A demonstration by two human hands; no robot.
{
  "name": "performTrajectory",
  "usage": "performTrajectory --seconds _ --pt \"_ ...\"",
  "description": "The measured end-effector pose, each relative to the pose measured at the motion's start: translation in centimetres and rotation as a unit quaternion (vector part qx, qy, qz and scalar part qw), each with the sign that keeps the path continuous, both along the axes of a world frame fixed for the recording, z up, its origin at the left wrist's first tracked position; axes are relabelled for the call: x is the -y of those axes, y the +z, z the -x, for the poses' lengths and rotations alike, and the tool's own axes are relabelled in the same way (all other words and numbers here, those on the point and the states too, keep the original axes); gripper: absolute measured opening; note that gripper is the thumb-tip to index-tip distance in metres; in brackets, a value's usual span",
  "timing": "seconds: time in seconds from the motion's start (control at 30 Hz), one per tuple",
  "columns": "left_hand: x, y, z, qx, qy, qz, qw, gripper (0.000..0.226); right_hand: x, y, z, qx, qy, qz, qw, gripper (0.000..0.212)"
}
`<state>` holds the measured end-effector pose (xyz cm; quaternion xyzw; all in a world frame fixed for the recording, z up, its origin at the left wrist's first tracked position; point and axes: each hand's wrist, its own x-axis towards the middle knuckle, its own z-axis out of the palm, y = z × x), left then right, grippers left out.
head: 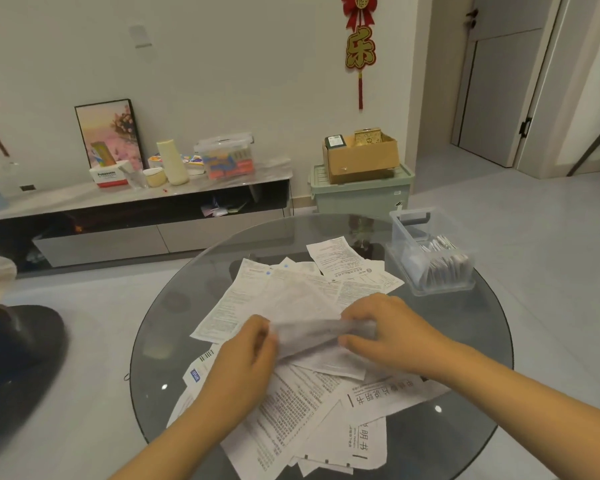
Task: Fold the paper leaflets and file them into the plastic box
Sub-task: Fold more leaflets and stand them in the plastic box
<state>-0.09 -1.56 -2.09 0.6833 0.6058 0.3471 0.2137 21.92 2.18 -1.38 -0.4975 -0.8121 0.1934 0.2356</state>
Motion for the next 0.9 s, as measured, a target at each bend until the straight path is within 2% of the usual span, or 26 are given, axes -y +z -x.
performTrajectory --seconds 0.07,0.17,0.2,0.27,0.37,0.4,0.47,0.53,0.63,0.7,0.77,0.83,0.9 --pt "-0.2 0.1 -0.1 0.091 0.048 0.026 0.994 0.021 -0.1 1.1 -0.6 -0.081 -0.054 0.075 0.992 0.016" --pt "-0.7 -0.3 -0.3 0.214 0.087 0.097 0.968 0.023 -0.1 2.1 -1.3 -0.24 -0.084 0.2 0.946 0.019" --pt "-0.8 -0.4 -0.4 0.248 0.097 0.122 0.956 0.024 0.0 2.2 -1.3 -0.269 -0.088 0.23 0.931 0.017" --pt "-0.9 -0.6 -0.7 0.25 0.115 0.137 0.952 0.023 0.0 1.9 -1.1 -0.243 -0.101 0.255 0.93 0.013" --pt "-1.1 -1.0 -1.3 0.184 0.098 0.115 0.971 0.014 -0.1 0.9 -0.5 -0.119 -0.137 0.242 0.953 0.013" --pt "-1.0 -1.0 -1.5 0.157 0.081 0.11 0.978 0.021 -0.1 0.5 -0.3 -0.088 -0.145 0.231 0.958 0.012" --pt "-0.8 -1.4 -1.6 0.096 0.033 0.073 0.992 0.057 -0.2 0.1 -0.1 -0.042 -0.161 0.215 0.962 0.016" --pt "-0.6 -1.4 -1.5 0.0 -0.031 0.032 0.999 0.078 -0.1 -0.3 0.1 0.017 -0.173 0.178 0.968 0.032" --pt "-0.3 -1.3 -1.3 -0.176 -0.133 0.028 0.975 0.066 0.2 -0.5 0.2 0.087 -0.152 0.071 0.982 0.058" --pt "-0.3 -1.8 -1.0 -0.236 -0.173 0.032 0.956 0.059 0.5 -0.4 0.4 0.09 -0.092 0.023 0.991 0.052" --pt "-0.3 -2.2 -1.1 -0.287 -0.19 0.034 0.939 0.058 0.8 -0.7 0.4 0.112 -0.033 0.043 0.992 0.044" --pt "-0.3 -2.1 -1.2 -0.311 -0.2 0.019 0.929 0.057 1.2 -1.5 0.4 0.145 -0.001 0.092 0.985 0.062" --pt "-0.4 -1.8 -1.2 -0.293 -0.209 -0.001 0.933 0.055 1.4 -2.2 0.3 0.173 0.019 0.108 0.979 0.069"
